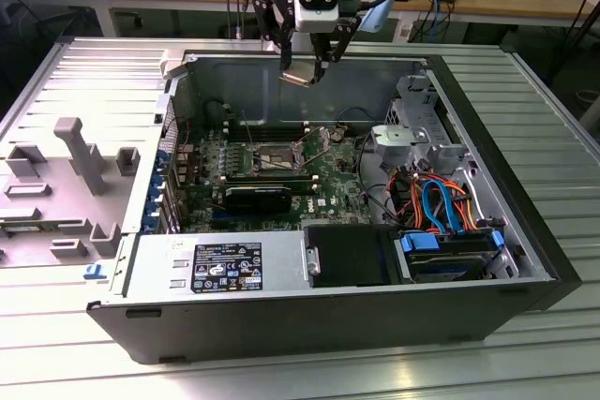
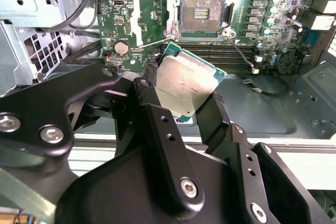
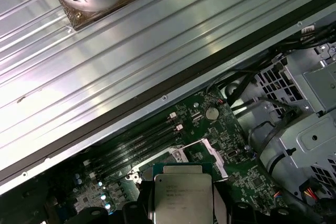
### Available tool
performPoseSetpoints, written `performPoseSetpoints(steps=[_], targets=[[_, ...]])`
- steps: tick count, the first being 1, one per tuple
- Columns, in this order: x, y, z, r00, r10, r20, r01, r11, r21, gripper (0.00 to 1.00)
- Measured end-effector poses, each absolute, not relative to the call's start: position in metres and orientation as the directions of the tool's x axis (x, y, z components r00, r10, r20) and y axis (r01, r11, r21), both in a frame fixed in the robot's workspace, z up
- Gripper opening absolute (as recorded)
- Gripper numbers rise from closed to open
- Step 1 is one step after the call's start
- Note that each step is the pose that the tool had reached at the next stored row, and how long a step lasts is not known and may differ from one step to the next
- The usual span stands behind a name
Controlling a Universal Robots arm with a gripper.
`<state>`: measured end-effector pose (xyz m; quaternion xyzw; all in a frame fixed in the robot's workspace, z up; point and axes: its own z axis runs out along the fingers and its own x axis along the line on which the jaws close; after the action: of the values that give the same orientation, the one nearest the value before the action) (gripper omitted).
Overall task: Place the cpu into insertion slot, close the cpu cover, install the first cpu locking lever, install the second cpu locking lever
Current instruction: 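Place the cpu into insertion slot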
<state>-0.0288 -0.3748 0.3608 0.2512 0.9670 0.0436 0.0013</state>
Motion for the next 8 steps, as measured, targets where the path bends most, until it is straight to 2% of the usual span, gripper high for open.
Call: performPoseSetpoints(steps=[8], targets=[[-0.0288,-0.3748,0.3608,-0.873,0.488,0.019,0.488,0.869,0.085,0.54]])
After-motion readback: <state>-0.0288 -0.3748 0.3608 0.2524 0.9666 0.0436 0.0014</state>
